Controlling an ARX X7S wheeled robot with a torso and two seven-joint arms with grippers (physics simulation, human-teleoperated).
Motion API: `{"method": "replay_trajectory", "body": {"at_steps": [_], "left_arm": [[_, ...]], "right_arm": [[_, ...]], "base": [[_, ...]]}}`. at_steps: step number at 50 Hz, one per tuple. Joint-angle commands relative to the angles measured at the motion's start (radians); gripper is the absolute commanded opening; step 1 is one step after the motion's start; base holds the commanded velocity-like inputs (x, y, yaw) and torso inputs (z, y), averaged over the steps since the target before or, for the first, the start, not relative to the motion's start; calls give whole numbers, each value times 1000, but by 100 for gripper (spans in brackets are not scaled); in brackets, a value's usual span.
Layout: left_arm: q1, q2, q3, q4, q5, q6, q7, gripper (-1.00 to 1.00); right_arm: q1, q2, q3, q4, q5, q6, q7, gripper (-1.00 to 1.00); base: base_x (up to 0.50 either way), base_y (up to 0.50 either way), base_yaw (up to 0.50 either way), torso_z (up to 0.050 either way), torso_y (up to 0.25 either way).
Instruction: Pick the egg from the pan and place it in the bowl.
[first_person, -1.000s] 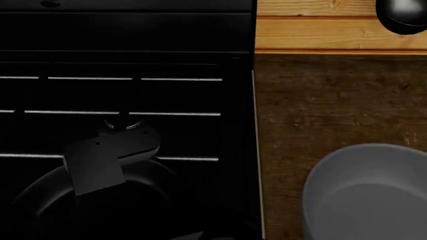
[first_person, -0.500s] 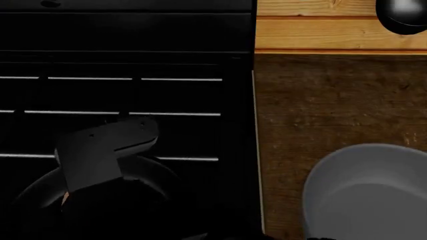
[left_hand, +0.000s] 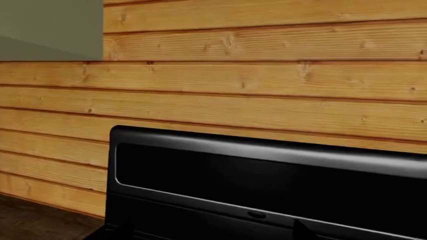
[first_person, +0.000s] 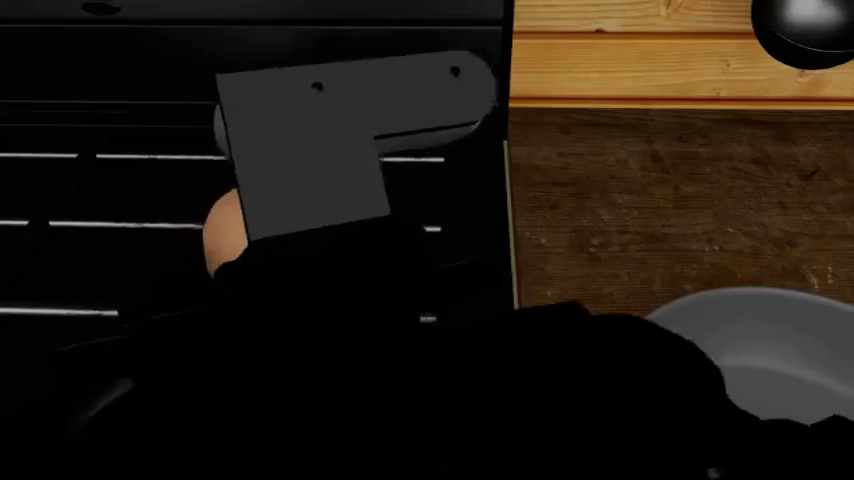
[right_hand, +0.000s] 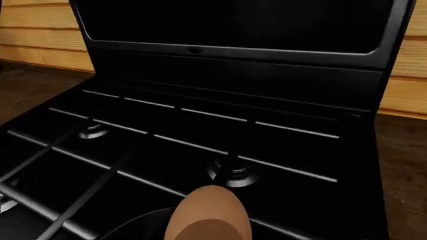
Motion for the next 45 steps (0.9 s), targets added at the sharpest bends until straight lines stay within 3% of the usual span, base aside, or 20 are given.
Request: {"method": "replay_trajectory", "body": {"at_steps": [1,15,17,32,45], "left_arm": [[11,7,-1,7,-3,5,-3,100],[24,15,-19,8,-30,19,-15,100],[23,18,-17,6,-35,18,-17,100],[32,34,-9,9,-87,35,-52,100],[35,29,-20,-16,-138,56,-97,100]], "right_arm": [[68,174,84,-38,19,21,51,-100],[140,346,129,-29,47,46,122,-100],[147,421,133,-38,67,61,157,-100],[57,668,126,-57,38,56,168,-100],[-47,734,91,-70,-1,11,145,-100]], "base": [[0,0,0,0,0],[0,0,0,0,0],[0,0,0,0,0],[0,0,0,0,0],[0,0,0,0,0]]}}
